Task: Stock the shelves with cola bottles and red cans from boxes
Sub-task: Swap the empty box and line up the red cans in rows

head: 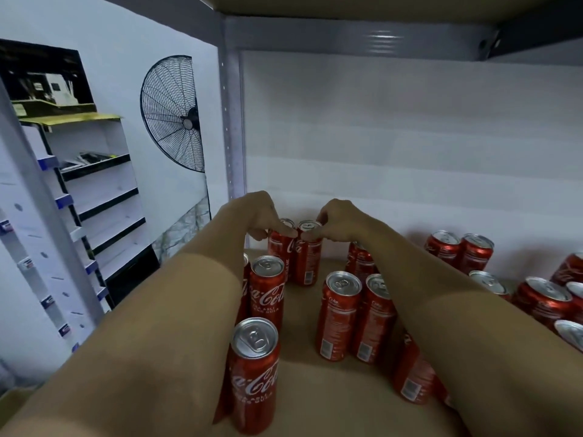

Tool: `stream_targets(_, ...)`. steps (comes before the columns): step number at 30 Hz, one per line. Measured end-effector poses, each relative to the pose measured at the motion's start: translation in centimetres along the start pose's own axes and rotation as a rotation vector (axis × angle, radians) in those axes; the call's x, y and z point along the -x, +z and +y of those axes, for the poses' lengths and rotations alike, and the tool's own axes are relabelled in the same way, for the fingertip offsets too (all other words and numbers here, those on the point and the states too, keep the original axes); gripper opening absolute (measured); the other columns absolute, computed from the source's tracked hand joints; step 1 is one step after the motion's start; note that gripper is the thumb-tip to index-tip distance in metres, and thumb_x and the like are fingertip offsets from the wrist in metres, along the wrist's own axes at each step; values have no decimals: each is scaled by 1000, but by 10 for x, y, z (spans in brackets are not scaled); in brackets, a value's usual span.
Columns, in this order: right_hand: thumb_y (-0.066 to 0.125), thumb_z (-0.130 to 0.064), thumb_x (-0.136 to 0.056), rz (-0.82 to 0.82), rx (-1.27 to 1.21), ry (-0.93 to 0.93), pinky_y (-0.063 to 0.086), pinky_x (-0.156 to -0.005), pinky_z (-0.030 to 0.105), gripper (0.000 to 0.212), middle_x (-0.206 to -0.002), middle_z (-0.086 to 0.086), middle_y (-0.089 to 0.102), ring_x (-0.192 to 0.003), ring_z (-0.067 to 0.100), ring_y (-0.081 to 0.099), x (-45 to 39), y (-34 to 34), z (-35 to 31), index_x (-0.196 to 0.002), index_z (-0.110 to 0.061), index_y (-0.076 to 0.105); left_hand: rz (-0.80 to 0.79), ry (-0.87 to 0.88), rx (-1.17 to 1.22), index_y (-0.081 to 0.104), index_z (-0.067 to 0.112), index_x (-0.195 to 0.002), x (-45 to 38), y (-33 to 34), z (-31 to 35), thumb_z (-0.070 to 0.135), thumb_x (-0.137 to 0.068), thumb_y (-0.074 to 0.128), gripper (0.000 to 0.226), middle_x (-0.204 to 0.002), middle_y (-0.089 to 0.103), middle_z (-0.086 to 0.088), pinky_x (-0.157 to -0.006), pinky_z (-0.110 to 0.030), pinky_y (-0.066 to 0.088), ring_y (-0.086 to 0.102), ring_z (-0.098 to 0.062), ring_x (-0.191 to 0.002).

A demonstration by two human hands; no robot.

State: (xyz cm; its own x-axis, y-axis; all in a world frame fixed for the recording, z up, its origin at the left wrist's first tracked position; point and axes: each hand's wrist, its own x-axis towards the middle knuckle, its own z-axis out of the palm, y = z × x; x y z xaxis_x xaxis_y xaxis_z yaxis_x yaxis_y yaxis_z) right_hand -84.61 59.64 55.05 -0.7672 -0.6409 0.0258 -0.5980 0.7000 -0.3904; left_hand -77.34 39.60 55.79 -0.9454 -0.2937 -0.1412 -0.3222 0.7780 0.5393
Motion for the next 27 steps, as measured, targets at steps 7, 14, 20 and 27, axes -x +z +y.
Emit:
stream_targets(7,81,-41,-82,-43,-44,-38,54,-94,40,45,-112,3,73,-105,20,66,5,-1,6,-117,-13,73,-5,83,142,75,9,-117,-2,3,-16,25,-68,97,57,-105,78,-7,-87,-37,63,75,-20,-98)
stream_targets(14,89,-51,-68,67,-106,17,55,-85,34,63,-106,5,72,-99,20,67,7,5,3,-108,-5,72,98,72,170,72,9,-106,-2,11,-17,43,-60,98,63,-92,78,-10,-78,-39,65,77,-24,-85)
stream_targets(20,90,-43,-71,5,-144,-19,53,-89,32,59,-110,1,71,-104,18,66,2,5,9,-118,-13,72,-36,162,104,71,9,-127,2,1,-21,27,-77,90,57,-117,74,-9,-88,-37,63,72,-19,-103)
stream_targets(27,89,-50,-69,-31,-114,-4,50,-101,39,78,-125,1,64,-117,21,59,4,0,4,-132,-13,62,-14,125,106,64,13,-130,10,4,-14,44,-69,93,74,-119,70,-5,-85,-35,63,70,-19,-102)
